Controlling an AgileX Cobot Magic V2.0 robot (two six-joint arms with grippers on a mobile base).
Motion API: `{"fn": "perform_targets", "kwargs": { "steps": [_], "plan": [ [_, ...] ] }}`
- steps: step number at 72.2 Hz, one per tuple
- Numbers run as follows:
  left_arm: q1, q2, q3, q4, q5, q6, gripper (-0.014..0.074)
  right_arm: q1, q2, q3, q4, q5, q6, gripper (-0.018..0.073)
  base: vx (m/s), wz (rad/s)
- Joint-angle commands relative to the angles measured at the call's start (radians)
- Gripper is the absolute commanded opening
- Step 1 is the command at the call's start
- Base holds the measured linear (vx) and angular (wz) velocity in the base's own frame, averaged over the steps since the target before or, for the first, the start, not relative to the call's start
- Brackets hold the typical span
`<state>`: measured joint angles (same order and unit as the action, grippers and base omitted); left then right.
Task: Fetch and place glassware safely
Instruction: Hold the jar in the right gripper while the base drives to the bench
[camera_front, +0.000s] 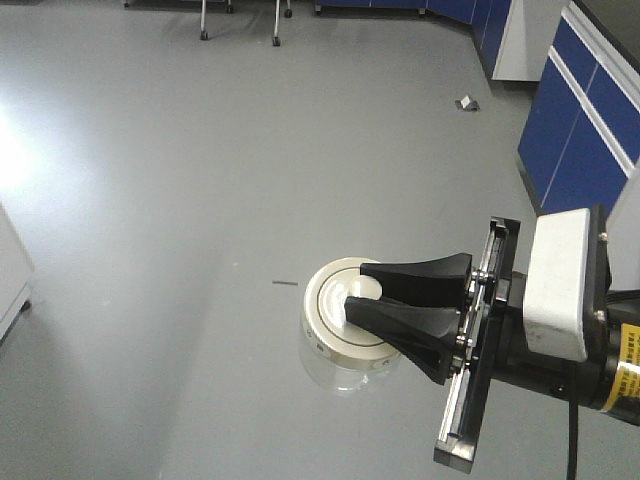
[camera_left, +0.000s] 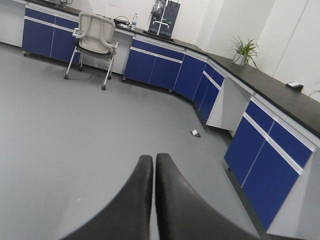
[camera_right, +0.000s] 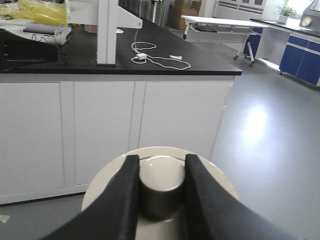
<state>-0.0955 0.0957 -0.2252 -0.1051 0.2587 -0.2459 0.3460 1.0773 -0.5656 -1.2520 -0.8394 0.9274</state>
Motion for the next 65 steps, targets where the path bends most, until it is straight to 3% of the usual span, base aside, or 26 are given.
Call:
{"fn": "perform_targets", "kwargs": {
  "steps": [1,65],
  "plan": [
    [-0.001,0.010,-0.025,-0.010,-0.081,-0.008,-0.0007,-0.005,-0.019,-0.027,0.065,-0.049,-0.002,-0.0003,0.67,-0.03],
    [-0.001,0.009,-0.025,-0.010,-0.082,-0.008,-0.0007,-0.005,-0.023,-0.027,0.067,-0.035,-0.002,-0.0003,0.72,-0.03]
  ]
}}
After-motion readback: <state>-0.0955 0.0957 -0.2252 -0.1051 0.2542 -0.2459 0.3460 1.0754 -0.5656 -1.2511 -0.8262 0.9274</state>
